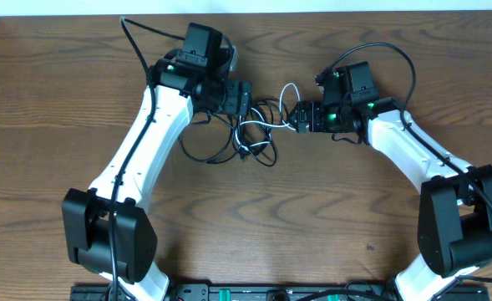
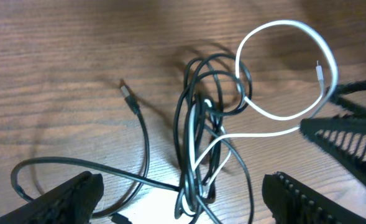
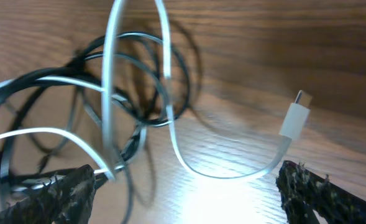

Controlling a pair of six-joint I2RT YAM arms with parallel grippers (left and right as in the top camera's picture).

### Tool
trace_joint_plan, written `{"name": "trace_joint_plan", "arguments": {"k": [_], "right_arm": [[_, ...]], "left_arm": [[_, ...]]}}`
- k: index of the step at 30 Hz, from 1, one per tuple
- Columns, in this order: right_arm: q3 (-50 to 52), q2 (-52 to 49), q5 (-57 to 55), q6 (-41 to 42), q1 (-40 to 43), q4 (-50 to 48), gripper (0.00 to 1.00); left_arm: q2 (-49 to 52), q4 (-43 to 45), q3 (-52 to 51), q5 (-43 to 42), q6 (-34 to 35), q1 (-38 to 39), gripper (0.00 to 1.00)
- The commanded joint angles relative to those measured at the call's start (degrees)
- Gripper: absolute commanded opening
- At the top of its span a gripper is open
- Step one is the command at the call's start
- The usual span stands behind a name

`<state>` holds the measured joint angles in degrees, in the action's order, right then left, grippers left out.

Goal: Untangle cables

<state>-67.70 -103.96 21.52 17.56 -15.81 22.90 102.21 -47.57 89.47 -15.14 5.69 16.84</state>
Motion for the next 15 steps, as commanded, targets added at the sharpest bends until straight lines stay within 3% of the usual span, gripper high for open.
{"name": "trace_joint_plan", "arguments": {"k": [1,10,15], "right_arm": [[0.37,0.79,-5.81,-0.94,-0.44,0.02,0.91],[0.37,-4.81,-6.45,-0.9,-1.77,-1.53,0.86],[0.37,-4.98,-5.95,-0.9,-1.64,-1.9,0.9]], "left_arm": [[-0.83,-0.15,-1.57,-0.48,-0.74,-1.33,0.85],[2.36,0.39,-2.05,-0.57,-0.74,-1.01,0.8],[5.09,0.37,-2.05,-3.13,-0.7,-0.63,0.73]]}}
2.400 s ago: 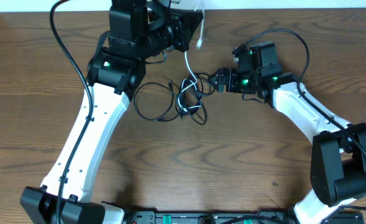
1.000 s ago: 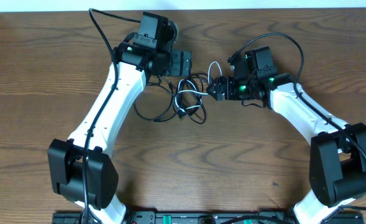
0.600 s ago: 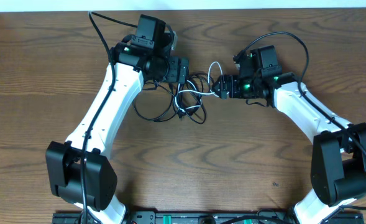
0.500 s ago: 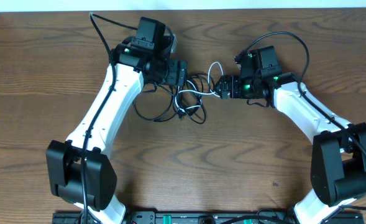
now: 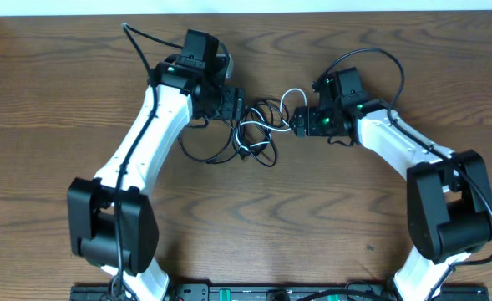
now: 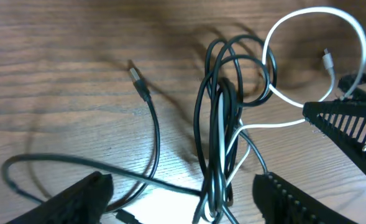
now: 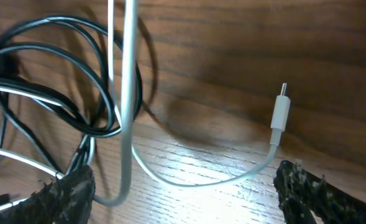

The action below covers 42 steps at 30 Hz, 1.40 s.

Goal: Untangle cables

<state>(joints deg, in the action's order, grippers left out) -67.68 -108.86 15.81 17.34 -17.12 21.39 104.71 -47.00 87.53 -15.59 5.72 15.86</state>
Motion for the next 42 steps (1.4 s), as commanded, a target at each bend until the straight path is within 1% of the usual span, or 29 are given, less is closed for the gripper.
{"name": "trace_joint_plan", "arguments": {"k": [1,5,11,14,17,19,25,28,29,31,35,40,42], "right_arm": [[0.35,-0.09,-0.24,-0.7,-0.33,-0.42,0.89],[0.35,-0.11,-0.24,-0.7,-0.33,-0.42,0.91],[0.35,-0.11,-0.24,-0.7,-0.33,-0.61,0.91],[0.35,-0.13,-0.24,-0.7,-0.33,-0.61,0.91],[0.35,-0.13,-0.26,-0.7,-0.33,-0.63,0.91],[0.35,-0.13,-0.24,-0.7,-0.33,-0.63,0.91],[0.35,-0.13,-0.26,-0.7,-0.33,-0.63,0.91],[0.35,-0.11,-0.24,-0.7,-0.33,-0.63,0.91],[0.35,-0.13,-0.24,-0.7,-0.33,-0.63,0.91],[0.35,-0.13,-0.24,-0.7,-0.33,-0.61,0.91],[0.35,-0.13,0.09,-0.7,-0.33,-0.87,0.91],[-0.26,0.76,16.7,-0.7,0.83,-7.54,0.88],[-0.76,1.77,22.73,-0.66,1.46,-10.97,0.87]], "left_arm": [[2.97,-0.2,-0.11,-3.48,-0.72,0.42,0.71],[5.22,0.15,-0.11,-4.74,-0.74,0.61,0.57],[6.03,1.42,-0.11,-4.74,-0.74,0.61,0.48],[6.08,1.42,-0.11,-4.74,-0.74,0.61,0.4],[6.12,1.29,-0.11,-4.74,-0.76,0.61,0.34],[6.14,1.14,-0.11,-4.74,-0.74,0.61,0.32],[6.21,0.98,-1.64,-4.74,-0.74,0.61,0.31],[6.21,1.03,-2.19,-4.7,-0.76,0.55,0.19],[6.21,1.27,-2.19,-4.7,-0.76,0.55,0.13],[6.19,2.14,-2.16,-4.72,-0.76,0.48,0.08],[5.86,3.34,-1.9,-4.74,-0.74,0.44,0.07],[2.08,3.45,0.87,-4.98,-0.83,0.46,0.07],[-0.37,4.26,1.27,-6.84,-1.66,0.44,0.07]]}}
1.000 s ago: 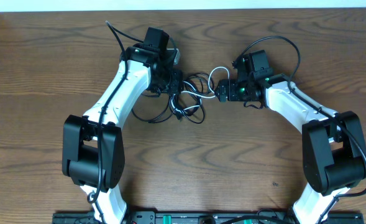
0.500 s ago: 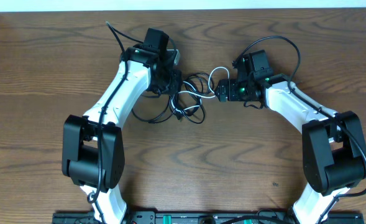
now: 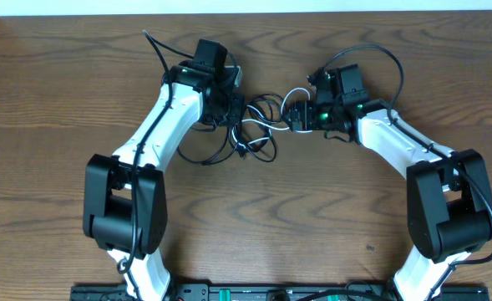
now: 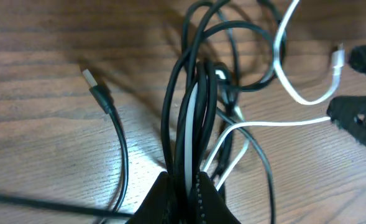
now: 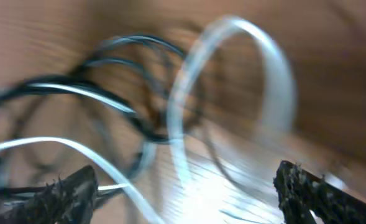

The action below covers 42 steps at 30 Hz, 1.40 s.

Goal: Untangle cables

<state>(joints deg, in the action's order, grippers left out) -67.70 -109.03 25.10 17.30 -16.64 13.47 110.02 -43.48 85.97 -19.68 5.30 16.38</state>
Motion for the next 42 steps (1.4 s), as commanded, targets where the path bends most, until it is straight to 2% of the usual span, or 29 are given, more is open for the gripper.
{"name": "trace_joint_plan", "arguments": {"k": [1,6,11,15,20,29,33,35,39,42], "right_arm": [[-1.09,2.73,15.78,-0.46,1.27,-4.68,0.86],[-2.47,5.55,17.09,4.17,1.29,-9.4,0.88],[-2.64,5.75,17.31,16.02,0.83,-13.38,0.84],[-2.64,5.75,20.72,22.51,0.39,-17.27,0.76],[-2.64,5.75,23.08,30.03,0.52,-21.49,0.7],[-2.62,5.75,22.38,29.31,-0.79,-20.96,0.7],[-2.62,5.75,20.57,28.61,-2.23,-18.34,0.69],[-2.62,5.75,18.75,27.76,-2.36,-15.26,0.65],[-2.64,6.27,14.58,23.91,0.48,-11.17,0.57],[-2.64,7.56,13.77,21.53,3.72,-9.27,0.59]], "left_arm": [[-6.97,1.25,2.82,-4.46,-1.9,-0.09,0.07],[-10.97,2.8,2.82,-10.6,-2.08,-0.07,0.08],[-11.58,3.82,2.82,-17.14,-2.05,-0.07,0.08],[-11.54,4.13,2.8,-16.46,-2.1,-0.09,0.07],[-11.54,4.22,2.75,-9.73,-2.05,-0.09,0.07],[-11.54,5.03,2.75,-9.68,-1.57,-0.07,0.07],[-11.54,5.07,2.75,-9.62,-0.28,-0.07,0.08],[-11.54,5.07,2.75,-9.6,-0.28,-0.07,0.08],[-11.54,5.01,2.75,-6.4,2.14,-0.09,0.07],[-11.54,5.03,2.75,-4.2,2.49,-0.09,0.07]]}}
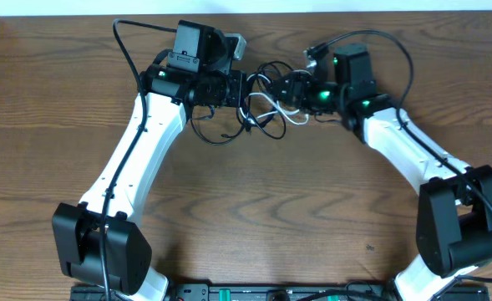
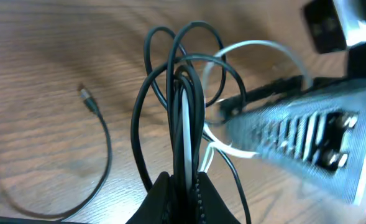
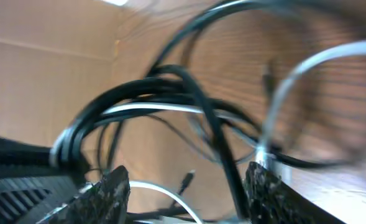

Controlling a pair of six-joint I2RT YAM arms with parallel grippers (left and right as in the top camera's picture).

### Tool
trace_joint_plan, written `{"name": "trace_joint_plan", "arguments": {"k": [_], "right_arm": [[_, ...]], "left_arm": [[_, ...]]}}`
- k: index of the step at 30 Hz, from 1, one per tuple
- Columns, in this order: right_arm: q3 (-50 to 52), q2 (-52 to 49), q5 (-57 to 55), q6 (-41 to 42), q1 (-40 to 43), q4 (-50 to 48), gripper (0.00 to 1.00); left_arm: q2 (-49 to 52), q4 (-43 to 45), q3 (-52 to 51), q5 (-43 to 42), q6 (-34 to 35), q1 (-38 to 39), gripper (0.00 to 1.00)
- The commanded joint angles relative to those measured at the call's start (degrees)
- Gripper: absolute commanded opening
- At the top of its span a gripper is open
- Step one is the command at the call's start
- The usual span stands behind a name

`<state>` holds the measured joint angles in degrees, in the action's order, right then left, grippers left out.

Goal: Untangle cables

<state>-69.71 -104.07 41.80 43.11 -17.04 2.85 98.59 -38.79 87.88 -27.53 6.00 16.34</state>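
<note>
A tangle (image 1: 266, 99) of black and white cables hangs between my two grippers at the far middle of the table. My left gripper (image 2: 184, 186) is shut on a bunch of black strands with one white strand (image 2: 184, 118), held up off the wood. A black USB plug (image 2: 85, 96) lies loose on the table below. My right gripper (image 3: 189, 193) stands open right against the tangle, with black loops (image 3: 170, 81) and a white loop (image 3: 319, 62) in front of and between its fingers. In the overhead view the left gripper (image 1: 242, 88) and right gripper (image 1: 290, 88) nearly face each other.
The wooden table (image 1: 254, 209) runs wide and bare toward the near side. Its far edge (image 1: 262, 12) is close behind the grippers. A slack black loop (image 1: 212, 138) trails below the left gripper. Each arm's own supply cable arches over its wrist.
The left gripper, still shut on the bunch, is now higher and nearer the far edge, with the bunch off the table. The right gripper is closer in, among the loops.
Both grippers first stood open on either side of the tangle lying on the table, and stayed so half a second later. Then the left was shut on the middle bunch at table height. Now that bunch is raised, with the open right gripper pushed up against it.
</note>
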Motion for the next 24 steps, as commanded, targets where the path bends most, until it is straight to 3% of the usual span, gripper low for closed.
{"name": "trace_joint_plan", "arguments": {"k": [1,4,11,17,24], "right_arm": [[-0.66,3.19,-2.93,-5.11,5.42,2.05,0.59],[-0.63,4.81,-4.46,-6.67,8.68,4.55,0.64],[-0.66,6.12,-4.31,-8.52,12.17,6.54,0.67],[-0.63,6.12,1.97,-9.79,9.44,0.46,0.71],[-0.63,4.39,-0.04,-6.45,3.21,0.04,0.72]], "left_arm": [[-0.11,0.31,0.85,4.28,1.79,-0.04,0.07],[-0.11,0.31,0.85,6.29,1.79,-0.04,0.07],[-0.11,0.31,0.85,7.65,1.79,-0.02,0.07],[-0.11,0.33,0.85,7.26,1.81,-0.02,0.07],[-0.11,0.44,0.85,3.69,5.75,-0.02,0.07]]}}
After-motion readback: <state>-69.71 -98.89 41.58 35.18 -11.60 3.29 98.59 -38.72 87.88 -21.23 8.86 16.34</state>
